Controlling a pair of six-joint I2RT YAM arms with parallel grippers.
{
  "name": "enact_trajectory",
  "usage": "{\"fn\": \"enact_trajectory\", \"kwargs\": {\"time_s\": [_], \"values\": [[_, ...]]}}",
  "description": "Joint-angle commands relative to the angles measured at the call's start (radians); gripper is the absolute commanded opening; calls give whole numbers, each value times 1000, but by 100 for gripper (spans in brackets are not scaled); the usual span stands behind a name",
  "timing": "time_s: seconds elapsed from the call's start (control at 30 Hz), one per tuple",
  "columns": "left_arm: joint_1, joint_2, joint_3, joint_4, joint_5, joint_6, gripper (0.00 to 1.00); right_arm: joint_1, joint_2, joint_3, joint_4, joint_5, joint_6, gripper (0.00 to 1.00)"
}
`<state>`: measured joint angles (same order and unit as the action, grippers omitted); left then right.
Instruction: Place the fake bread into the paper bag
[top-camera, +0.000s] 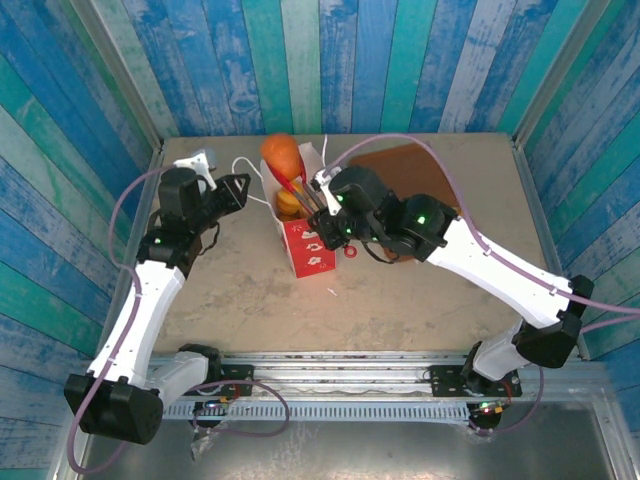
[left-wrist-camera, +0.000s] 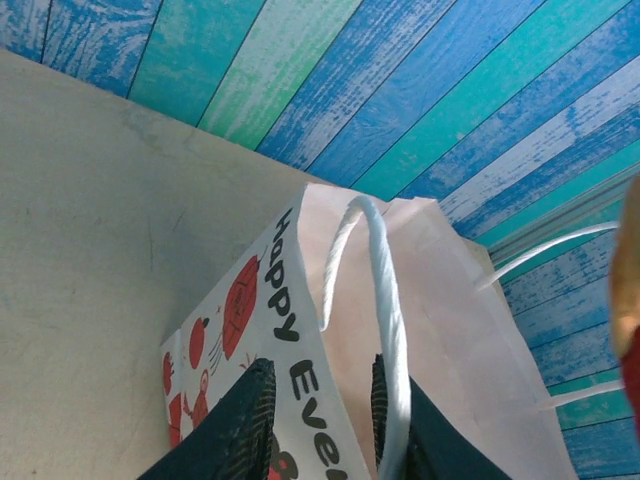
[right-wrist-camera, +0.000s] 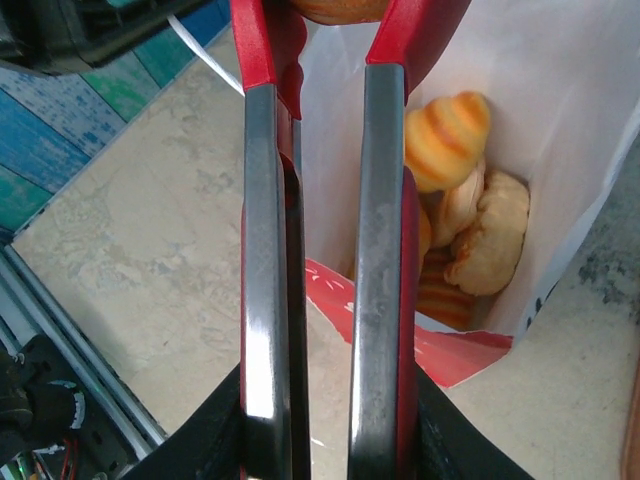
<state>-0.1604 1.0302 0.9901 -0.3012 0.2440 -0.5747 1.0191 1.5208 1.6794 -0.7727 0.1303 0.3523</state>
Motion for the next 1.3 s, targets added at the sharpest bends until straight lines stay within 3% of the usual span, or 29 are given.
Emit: {"fn": "enact_trajectory", "kwargs": {"time_s": [0.0, 0.4, 0.63, 1.0, 1.27], "values": [[5, -40, -18, -13, -25, 19, 29, 4, 11, -25, 42, -5, 43, 33], [4, -65, -36, -30, -48, 24, 29, -36, 30, -99, 26, -29, 92, 35], [5, -64, -38, -27, -46, 20, 28, -47, 24, -111, 26, -40, 94, 41], [5, -64, -36, -26, -45, 19, 28, -51, 8, -97, 29, -39, 90, 51], [4, -62, -33, -23, -43, 17, 32, -50, -2, -51, 29, -44, 67, 51]]}}
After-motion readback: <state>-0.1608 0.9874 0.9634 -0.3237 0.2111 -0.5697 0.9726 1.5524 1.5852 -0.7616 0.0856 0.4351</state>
